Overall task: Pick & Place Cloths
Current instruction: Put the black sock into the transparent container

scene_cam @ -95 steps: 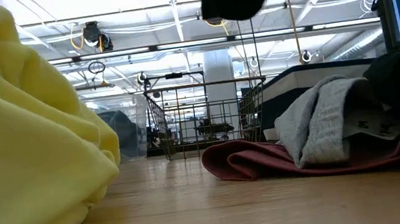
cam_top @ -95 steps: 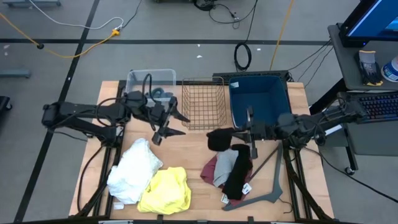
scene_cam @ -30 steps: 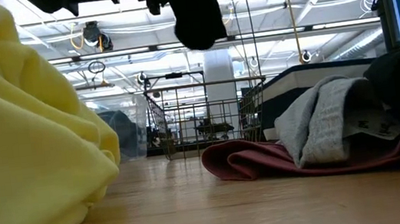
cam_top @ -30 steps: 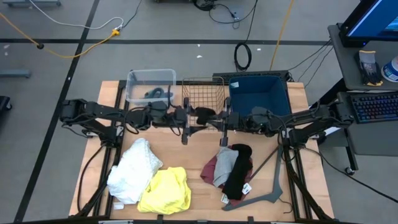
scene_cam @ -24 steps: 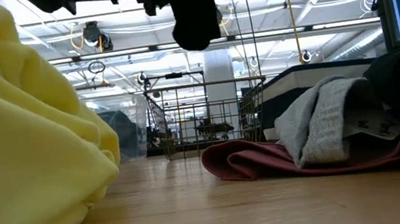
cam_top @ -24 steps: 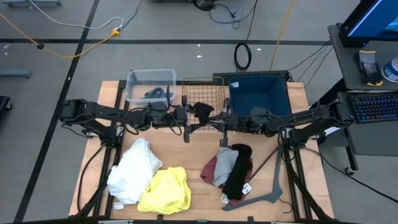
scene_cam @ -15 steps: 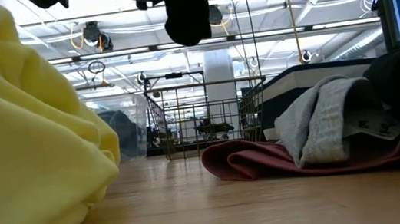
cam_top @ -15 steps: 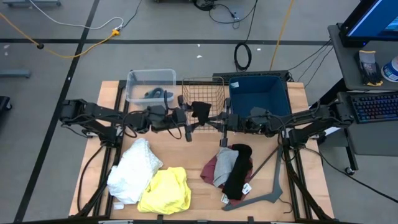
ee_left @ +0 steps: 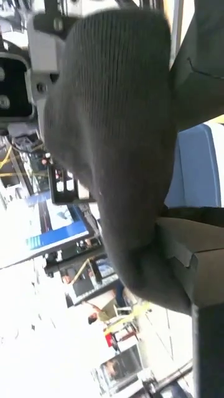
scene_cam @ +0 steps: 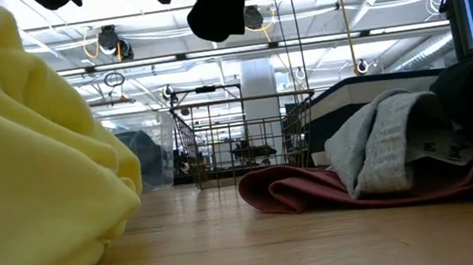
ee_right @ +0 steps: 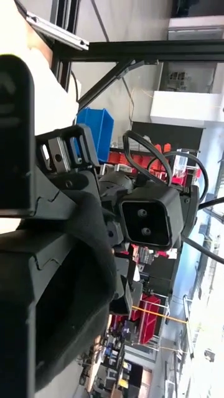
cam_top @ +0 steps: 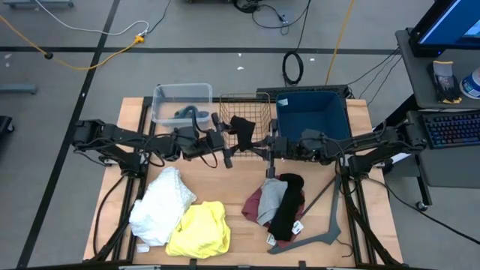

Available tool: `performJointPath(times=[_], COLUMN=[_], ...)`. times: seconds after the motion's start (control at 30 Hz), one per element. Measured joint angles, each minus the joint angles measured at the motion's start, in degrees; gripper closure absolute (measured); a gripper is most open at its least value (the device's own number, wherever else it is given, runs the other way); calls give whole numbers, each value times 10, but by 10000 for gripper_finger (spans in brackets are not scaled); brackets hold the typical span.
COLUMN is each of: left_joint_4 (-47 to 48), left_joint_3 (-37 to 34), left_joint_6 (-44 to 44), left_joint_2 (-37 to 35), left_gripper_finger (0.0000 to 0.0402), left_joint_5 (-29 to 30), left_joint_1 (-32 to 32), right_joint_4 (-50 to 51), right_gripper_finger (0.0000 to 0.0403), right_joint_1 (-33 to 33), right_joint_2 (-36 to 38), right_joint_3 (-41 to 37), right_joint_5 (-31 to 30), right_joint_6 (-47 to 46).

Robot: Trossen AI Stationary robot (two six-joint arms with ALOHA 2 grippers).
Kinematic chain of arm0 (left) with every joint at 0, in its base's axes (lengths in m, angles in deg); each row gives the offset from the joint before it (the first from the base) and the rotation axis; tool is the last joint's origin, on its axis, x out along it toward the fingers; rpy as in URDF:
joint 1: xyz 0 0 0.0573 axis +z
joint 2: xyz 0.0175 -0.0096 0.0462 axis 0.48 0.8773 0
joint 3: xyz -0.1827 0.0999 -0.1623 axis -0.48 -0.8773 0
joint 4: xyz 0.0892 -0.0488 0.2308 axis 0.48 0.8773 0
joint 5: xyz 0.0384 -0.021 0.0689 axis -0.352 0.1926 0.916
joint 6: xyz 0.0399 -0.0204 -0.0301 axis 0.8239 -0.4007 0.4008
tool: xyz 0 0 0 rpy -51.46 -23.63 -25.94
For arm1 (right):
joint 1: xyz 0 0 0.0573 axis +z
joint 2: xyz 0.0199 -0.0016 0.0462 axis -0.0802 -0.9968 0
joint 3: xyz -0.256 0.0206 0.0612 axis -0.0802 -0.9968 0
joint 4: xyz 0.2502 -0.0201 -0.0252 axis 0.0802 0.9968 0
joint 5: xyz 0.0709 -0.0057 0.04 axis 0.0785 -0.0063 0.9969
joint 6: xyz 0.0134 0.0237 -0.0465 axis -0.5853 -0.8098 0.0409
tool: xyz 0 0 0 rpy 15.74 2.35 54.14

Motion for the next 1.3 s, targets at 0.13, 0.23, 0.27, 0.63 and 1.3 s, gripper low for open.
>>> performJointPath(times=[0.13, 0.23, 0.27, 0.63, 1.3], left_joint_4=[-1, -2, -2, -5, -5], left_joint_3=[0, 0, 0, 0, 0], left_joint_6=[-2, -2, 2, 39, 69], left_joint_2=[0, 0, 0, 0, 0], left_gripper_finger=[215, 284, 310, 399, 401], left_joint_5=[18, 14, 11, -1, 41], left_joint_1=[0, 0, 0, 0, -6], right_joint_4=[3, 6, 7, 43, 87], right_gripper_finger=[399, 399, 399, 393, 392], right_joint_1=[0, 0, 0, 0, 0], right_joint_2=[0, 0, 0, 0, 0], right_joint_3=[0, 0, 0, 0, 0], right_joint_5=[1, 7, 13, 18, 13], right_joint_6=[-12, -17, -18, -48, -42])
